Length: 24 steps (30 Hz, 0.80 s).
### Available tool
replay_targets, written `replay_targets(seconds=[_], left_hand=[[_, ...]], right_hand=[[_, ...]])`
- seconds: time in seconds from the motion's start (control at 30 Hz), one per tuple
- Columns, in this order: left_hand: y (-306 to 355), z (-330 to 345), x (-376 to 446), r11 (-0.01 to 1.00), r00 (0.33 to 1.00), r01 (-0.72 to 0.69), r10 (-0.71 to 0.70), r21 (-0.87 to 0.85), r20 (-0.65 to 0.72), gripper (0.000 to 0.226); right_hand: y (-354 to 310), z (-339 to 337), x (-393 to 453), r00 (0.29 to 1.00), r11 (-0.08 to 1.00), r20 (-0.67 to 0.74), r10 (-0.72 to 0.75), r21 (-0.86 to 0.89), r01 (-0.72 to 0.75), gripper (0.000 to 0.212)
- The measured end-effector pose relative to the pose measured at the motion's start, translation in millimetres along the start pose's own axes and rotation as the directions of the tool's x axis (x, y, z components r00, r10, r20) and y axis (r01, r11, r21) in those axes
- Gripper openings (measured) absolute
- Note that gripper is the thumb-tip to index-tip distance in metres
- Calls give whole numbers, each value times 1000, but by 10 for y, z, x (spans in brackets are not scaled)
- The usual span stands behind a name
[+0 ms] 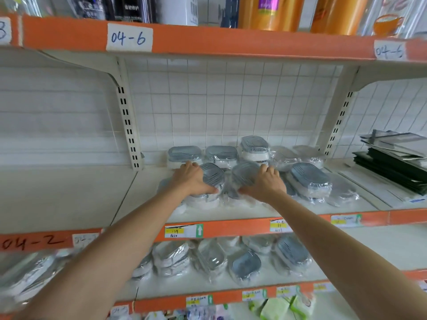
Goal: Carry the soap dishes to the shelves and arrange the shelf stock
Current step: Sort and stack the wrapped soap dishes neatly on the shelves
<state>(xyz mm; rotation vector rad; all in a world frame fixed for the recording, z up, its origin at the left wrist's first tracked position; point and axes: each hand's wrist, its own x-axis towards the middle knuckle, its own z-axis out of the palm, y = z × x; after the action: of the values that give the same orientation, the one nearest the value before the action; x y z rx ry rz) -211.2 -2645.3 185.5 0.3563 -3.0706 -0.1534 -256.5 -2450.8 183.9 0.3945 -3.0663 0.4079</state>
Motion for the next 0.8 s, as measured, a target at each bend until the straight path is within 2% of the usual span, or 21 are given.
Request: replay_targets(seconds=[0.17,0.5,0.8], left_hand=[[400,24,-252,1000,1000,-5,5,-4,-31,101],[1192,211,-964,1000,1000,17,-17,16,2,99],[1730,700,-1447,1000,996,26,-26,1,86,105]], right_hand=[[375,-142,-256,999,999,-8,-32,1,32,111],[1193,-175,-902,996,996,37,-86,-16,87,113],[1930,60,-1406,993,994,56,-105,33,103,97]])
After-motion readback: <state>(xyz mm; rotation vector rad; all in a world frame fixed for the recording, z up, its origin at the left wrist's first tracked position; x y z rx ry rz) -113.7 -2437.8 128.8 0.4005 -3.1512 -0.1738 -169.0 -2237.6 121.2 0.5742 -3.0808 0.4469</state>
